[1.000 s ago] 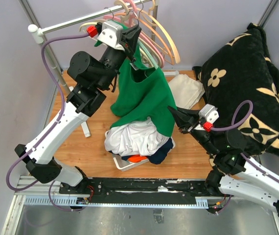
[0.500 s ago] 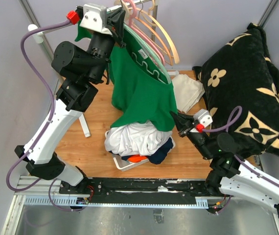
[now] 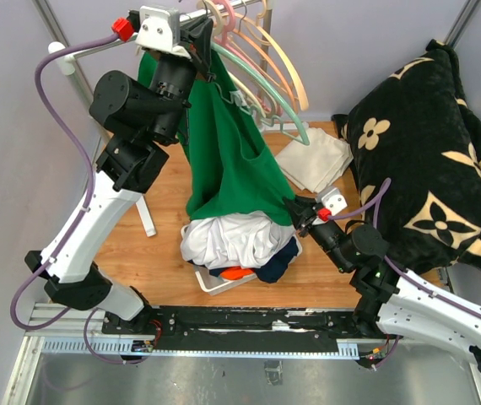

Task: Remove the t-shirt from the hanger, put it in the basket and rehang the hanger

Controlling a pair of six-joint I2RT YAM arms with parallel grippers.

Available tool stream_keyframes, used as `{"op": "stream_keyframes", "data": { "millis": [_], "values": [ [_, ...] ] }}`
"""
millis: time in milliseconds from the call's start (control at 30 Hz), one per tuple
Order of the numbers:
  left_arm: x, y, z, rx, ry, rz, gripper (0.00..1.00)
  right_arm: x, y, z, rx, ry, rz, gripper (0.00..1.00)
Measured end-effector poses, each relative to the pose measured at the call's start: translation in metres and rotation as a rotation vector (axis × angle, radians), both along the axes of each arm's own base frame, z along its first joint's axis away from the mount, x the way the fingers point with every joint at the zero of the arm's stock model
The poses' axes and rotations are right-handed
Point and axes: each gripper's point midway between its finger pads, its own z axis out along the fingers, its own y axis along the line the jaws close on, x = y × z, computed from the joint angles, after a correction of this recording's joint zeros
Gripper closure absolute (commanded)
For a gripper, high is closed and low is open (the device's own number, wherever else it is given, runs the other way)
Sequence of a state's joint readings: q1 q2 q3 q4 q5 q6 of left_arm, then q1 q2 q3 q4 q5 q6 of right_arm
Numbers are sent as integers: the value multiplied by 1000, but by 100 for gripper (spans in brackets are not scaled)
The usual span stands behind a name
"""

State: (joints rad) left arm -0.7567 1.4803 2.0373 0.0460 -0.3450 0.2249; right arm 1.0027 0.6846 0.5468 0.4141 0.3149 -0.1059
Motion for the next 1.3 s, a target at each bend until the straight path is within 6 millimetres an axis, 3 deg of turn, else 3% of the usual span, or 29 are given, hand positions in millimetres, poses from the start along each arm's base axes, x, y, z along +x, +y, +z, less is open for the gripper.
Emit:
{"op": "stream_keyframes", "data": {
  "millis": [67, 133, 300, 700, 833, 967, 1100, 1300],
  "values": [
    [-1, 0, -1, 3, -3, -5, 100, 0, 0, 0, 0, 1, 0, 52],
    [-3, 0, -3, 10, -6, -13, 99, 0, -1, -1, -8, -1, -1, 45],
    [-10, -3, -19, 44, -8, -48, 99, -3, -10, 8, -33, -28, -12, 39],
    [-1, -14, -90, 129, 84, -62, 100, -36, -58, 117, 90, -243, -18, 39],
    [2, -15, -104, 137, 103, -57, 99, -47, -63, 140, 126, -289, 15, 39],
    [3, -18, -114, 142, 115, -58, 100, -54, -55, 153, 130, -318, 73, 38],
    [4, -22, -126, 148, 133, -63, 100, -53, -35, 164, 115, -319, 131, 38],
    [0, -31, -136, 155, 149, -87, 99, -41, 1, 148, 64, -259, 194, 39]
  ]
}}
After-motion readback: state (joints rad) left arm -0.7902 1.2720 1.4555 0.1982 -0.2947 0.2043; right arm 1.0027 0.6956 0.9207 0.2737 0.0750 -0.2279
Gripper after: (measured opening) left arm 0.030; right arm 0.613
